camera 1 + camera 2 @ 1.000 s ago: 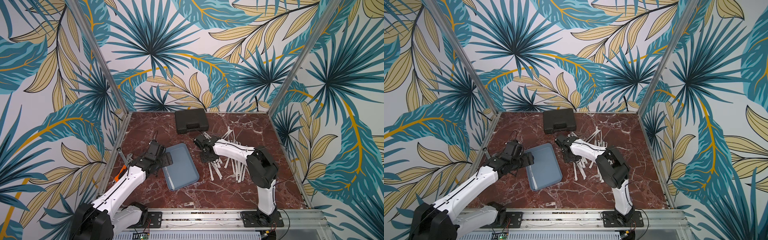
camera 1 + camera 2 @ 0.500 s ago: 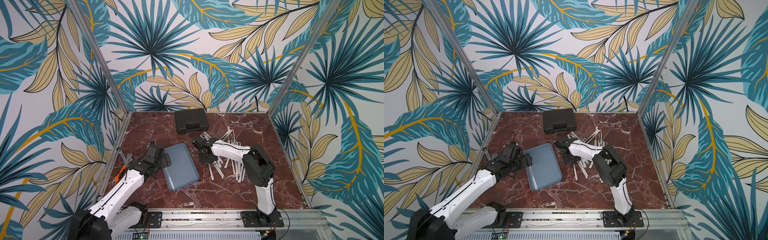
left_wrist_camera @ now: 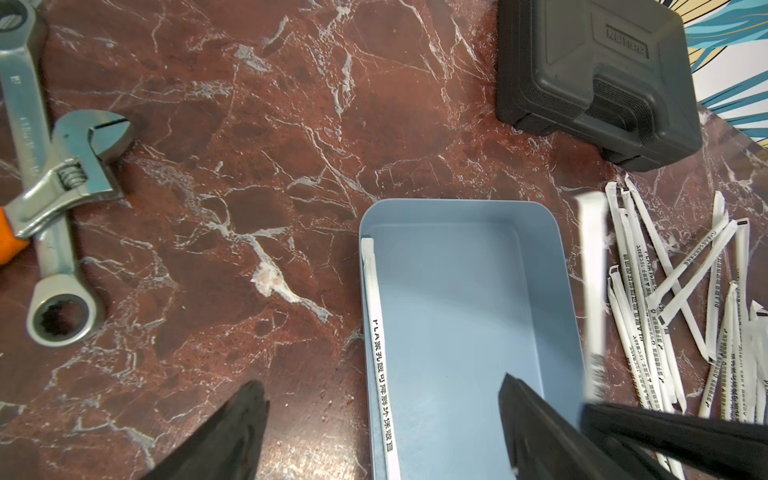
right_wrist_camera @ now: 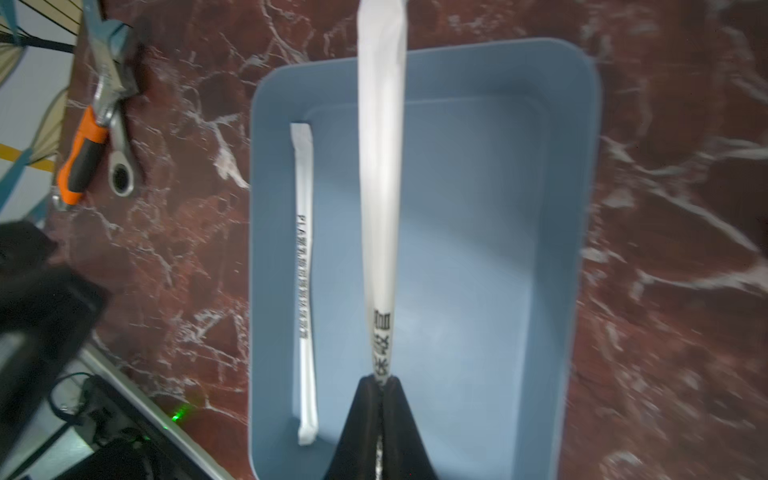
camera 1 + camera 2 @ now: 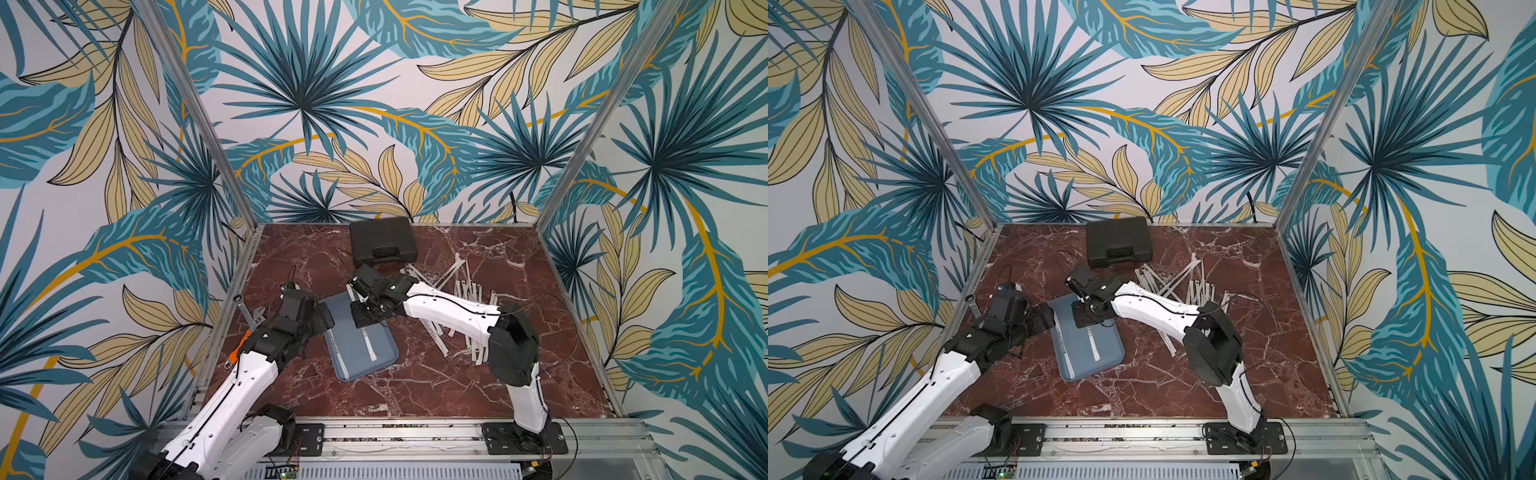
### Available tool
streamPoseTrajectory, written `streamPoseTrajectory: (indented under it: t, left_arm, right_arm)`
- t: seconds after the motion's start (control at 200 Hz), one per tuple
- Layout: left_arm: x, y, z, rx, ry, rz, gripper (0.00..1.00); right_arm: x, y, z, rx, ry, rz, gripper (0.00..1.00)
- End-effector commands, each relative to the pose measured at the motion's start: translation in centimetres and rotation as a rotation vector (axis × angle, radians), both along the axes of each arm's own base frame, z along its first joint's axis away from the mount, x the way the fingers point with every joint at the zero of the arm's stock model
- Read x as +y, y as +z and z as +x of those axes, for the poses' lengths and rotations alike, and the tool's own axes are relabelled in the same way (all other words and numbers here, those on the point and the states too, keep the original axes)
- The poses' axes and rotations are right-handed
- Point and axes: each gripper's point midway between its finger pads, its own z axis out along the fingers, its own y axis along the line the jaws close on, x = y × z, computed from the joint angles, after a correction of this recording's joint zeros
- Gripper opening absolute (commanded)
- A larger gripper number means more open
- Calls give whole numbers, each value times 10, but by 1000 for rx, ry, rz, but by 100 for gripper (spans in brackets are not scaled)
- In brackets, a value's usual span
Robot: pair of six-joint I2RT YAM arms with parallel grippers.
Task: Put the straws into the storage box
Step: Place the straw in the storage box.
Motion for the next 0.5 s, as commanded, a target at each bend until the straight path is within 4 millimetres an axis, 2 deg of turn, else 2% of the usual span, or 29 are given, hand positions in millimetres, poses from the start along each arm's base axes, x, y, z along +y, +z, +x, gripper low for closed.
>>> streamPoseTrajectory:
  t: [0.0, 0.265, 0.496]
  left_arm:
    - [9, -4, -7, 4, 31, 12, 92]
    - [8, -9, -8, 7, 29, -3, 92]
    - [7, -9, -9, 6, 24, 1, 92]
  right_arm:
    - [30, -33, -14, 119, 31, 68, 8]
    - [50, -80, -28, 222, 58, 69, 8]
    - [48, -97, -29, 237, 54, 36, 10]
